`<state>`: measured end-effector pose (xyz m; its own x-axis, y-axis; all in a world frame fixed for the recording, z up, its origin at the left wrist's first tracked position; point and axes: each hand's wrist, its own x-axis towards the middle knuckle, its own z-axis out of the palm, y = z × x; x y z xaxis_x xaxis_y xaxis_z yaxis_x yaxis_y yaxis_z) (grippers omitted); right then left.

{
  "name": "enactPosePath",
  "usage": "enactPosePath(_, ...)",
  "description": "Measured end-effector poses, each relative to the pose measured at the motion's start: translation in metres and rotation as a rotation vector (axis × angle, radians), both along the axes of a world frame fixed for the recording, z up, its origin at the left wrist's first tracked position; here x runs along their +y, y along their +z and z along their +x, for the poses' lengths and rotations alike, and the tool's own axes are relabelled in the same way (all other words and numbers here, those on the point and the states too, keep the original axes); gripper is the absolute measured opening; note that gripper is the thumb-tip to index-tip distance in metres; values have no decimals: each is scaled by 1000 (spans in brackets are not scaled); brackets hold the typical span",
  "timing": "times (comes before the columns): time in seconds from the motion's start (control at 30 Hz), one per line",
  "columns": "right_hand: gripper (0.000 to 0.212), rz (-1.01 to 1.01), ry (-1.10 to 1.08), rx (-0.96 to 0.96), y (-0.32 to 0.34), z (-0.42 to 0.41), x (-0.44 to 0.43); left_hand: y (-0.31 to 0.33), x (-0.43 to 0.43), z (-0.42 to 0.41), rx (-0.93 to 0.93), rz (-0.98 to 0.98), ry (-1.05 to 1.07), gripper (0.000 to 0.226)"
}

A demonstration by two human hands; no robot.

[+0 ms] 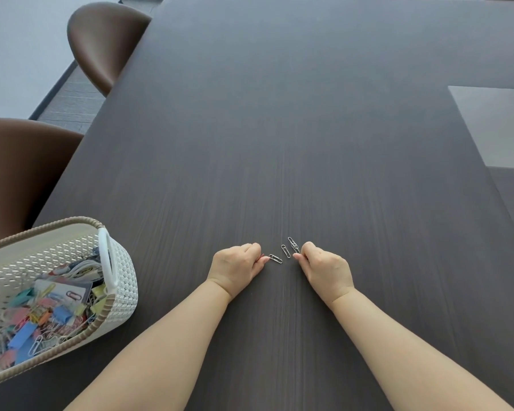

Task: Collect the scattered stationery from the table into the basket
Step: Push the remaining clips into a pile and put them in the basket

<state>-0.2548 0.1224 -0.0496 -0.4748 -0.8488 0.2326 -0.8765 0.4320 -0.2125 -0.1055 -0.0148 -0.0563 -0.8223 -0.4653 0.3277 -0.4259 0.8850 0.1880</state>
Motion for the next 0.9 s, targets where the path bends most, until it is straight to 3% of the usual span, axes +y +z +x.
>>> enactPosePath(0.2, 27, -189, -40, -450, 36, 31, -6, 52, 12, 24, 220, 120, 42, 36)
enactPosePath(0.37, 24, -369, 67, -582, 91, 79, -41, 119, -5, 95, 393, 85, 84, 38)
enactPosePath(0.57, 27, -457, 317, -597, 143, 161, -120, 152, -67, 208, 206, 71, 312, 52)
enactPosePath(0.7, 25, -428, 418, -565, 148, 207, -155, 143, -96, 258, 4, 195, 286, 31)
enactPosePath(0.8, 23, -440, 461, -538, 146, 229, -167, 143, -108, 283, -85, 161, 220, 11)
enactPosePath(0.9, 29, -444, 492, -505, 146, 249, -175, 145, -112, 299, -131, 162, 184, 15)
